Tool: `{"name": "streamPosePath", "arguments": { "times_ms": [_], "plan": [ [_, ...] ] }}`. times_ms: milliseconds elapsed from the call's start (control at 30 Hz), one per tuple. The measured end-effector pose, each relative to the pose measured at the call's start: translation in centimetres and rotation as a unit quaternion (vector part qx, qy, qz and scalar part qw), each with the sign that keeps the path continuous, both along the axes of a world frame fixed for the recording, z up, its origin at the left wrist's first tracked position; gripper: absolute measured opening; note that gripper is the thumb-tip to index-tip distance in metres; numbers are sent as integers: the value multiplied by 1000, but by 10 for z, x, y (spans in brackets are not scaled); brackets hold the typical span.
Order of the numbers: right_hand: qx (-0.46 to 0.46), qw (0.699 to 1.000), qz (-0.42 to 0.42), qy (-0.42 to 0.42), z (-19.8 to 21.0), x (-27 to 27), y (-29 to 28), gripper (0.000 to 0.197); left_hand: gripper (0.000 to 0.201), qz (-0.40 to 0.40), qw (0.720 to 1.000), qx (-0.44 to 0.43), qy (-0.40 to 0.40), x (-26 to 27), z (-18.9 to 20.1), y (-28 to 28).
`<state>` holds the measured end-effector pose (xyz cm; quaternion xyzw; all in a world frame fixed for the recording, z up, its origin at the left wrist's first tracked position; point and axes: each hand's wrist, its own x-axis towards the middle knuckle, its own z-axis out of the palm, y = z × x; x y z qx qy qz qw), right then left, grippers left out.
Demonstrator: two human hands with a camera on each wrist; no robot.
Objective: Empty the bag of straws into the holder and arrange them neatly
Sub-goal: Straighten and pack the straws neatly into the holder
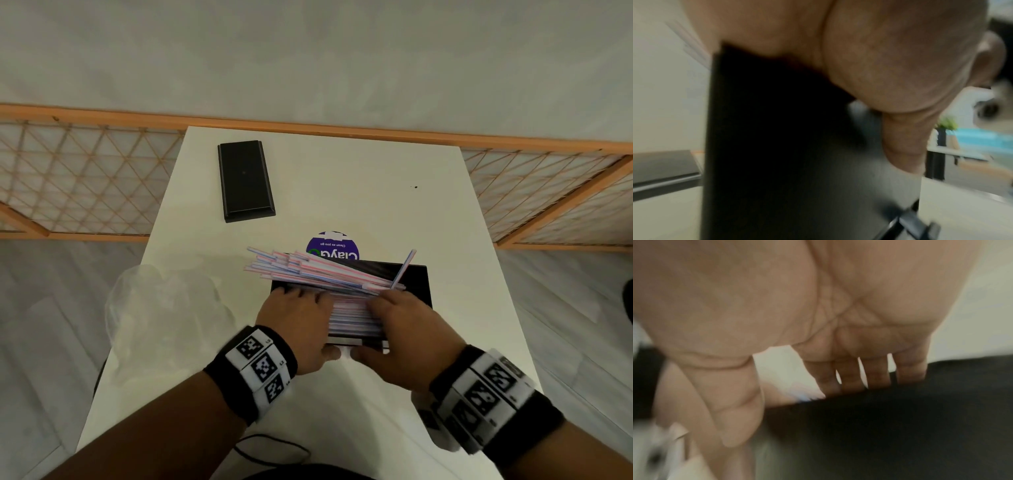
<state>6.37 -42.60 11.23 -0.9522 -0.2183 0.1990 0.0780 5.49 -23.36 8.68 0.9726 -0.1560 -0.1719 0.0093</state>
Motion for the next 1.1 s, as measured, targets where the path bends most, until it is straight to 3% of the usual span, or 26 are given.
{"name": "streamPosePath", "arguments": {
  "times_ms": [133, 367, 567, 667, 767, 833, 933, 1033, 1100],
  "plan": [
    [44, 996, -70, -26, 11, 1, -13, 86, 83, 4, 1000, -14, -15, 1, 5, -3],
    [3, 994, -92, 50, -7, 22, -9, 105, 36, -22, 987, -158, -11, 7, 30, -7],
    [-30, 999, -27, 34, -5, 25, 4, 105, 30, -34, 979, -200, 32, 6, 11, 5],
    [-15, 999, -7, 43, -5, 25, 4, 98, 33, -34, 975, -219, 14, 4, 2, 10],
    [2, 1000, 7, 23, -5, 24, 5, 103, 33, -36, 959, -279, -27, 1, 3, 14],
    [70, 997, 17, 2, 1, 23, 4, 101, 30, -30, 930, -352, -106, -3, 11, 21],
    [172, 982, 50, -57, 15, 22, 0, 87, 23, 38, 841, -465, -275, -6, 28, 42],
    [152, 978, 96, -103, 21, 15, 8, 80, 20, 223, 767, -493, -346, 5, 43, 62],
    [107, 986, 105, -76, 12, 9, 19, 77, 24, 402, 711, -510, -270, 19, 39, 67]
  ]
}}
